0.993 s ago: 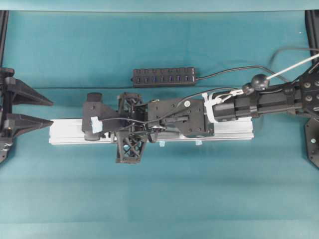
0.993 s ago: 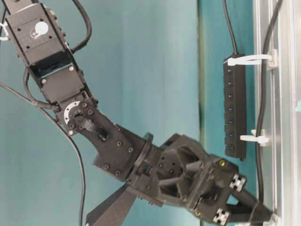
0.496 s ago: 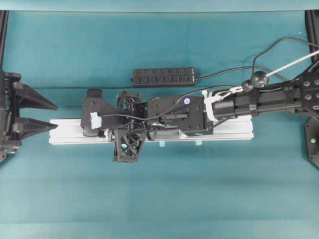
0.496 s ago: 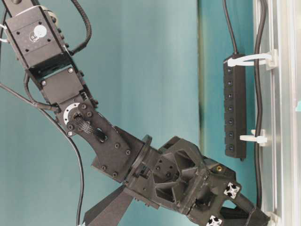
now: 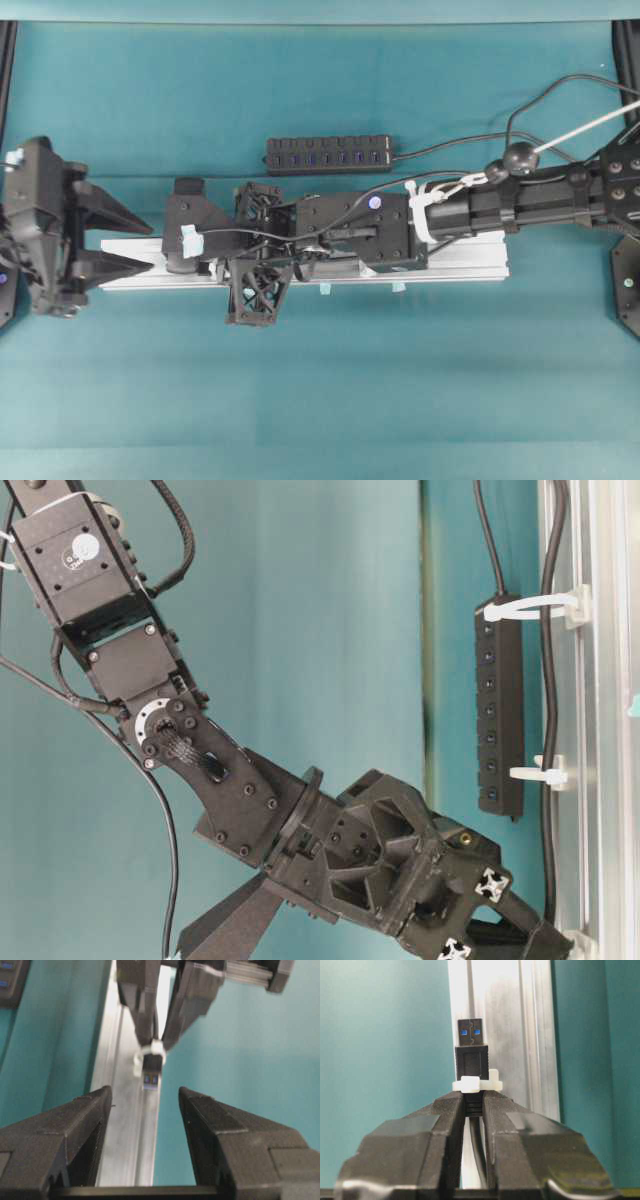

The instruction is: Pass the USB cable through three rings with both arms.

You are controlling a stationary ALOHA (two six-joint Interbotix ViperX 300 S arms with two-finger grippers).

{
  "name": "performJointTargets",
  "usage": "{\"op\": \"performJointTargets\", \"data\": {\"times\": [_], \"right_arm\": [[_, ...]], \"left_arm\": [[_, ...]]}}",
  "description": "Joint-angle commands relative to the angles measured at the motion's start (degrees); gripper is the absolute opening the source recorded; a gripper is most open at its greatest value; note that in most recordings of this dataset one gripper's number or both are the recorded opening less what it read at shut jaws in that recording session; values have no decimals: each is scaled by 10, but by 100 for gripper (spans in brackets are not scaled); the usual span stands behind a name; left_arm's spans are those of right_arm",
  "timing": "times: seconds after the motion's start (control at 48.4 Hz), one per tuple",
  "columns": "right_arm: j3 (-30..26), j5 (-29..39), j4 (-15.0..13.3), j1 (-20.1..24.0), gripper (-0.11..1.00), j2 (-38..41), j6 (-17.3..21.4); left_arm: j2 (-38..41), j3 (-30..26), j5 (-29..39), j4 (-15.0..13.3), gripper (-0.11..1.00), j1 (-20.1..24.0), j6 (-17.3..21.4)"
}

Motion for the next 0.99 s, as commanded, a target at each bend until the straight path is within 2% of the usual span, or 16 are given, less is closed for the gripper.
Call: {"op": "performJointTargets", "data": {"times": [0.0, 0.434, 0.683, 0.972], "right_arm": [[-6, -10, 3, 4, -7, -6, 0], [-5, -17, 3, 3, -7, -7, 0], [-4, -15, 3, 4, -7, -7, 0], [-4, -15, 3, 3, -7, -7, 0]], "left_arm": [[32, 0, -24, 1, 58, -2, 0], [169, -8, -130, 1, 58, -1, 1], [213, -27, -162, 1, 58, -3, 2], [245, -38, -164, 1, 58, -2, 4]]}}
